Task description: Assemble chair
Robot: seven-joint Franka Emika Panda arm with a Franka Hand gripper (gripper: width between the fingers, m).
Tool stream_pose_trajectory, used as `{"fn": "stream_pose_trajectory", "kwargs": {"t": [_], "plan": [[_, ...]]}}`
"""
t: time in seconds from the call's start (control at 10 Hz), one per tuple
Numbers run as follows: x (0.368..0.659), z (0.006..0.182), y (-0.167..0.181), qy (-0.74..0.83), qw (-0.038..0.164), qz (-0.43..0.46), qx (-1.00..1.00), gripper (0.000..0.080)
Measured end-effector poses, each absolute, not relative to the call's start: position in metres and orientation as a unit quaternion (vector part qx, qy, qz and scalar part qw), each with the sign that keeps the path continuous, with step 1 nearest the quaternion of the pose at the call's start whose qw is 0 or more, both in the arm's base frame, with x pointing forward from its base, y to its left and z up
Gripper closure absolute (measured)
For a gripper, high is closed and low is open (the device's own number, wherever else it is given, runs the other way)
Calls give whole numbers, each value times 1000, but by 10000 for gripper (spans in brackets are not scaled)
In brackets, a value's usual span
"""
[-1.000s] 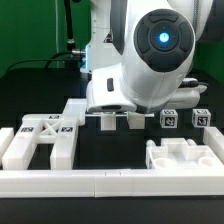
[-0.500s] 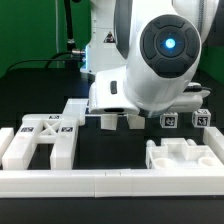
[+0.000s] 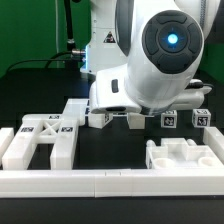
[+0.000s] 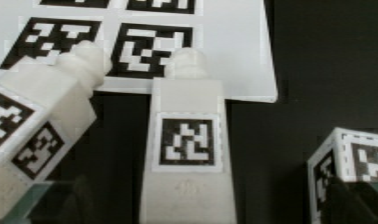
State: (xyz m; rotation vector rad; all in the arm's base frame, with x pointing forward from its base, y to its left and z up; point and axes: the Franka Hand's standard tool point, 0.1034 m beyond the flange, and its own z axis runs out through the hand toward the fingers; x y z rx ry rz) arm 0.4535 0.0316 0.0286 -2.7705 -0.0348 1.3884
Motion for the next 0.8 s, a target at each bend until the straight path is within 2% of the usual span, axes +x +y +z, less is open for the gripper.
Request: {"fn": "stream_pose_trajectory", "kwargs": {"t": [0.4,0.8], "plan": [[451,11,30,-11,21,442,-897,150],[440,4,29,-9,20,452,-892,150]]}}
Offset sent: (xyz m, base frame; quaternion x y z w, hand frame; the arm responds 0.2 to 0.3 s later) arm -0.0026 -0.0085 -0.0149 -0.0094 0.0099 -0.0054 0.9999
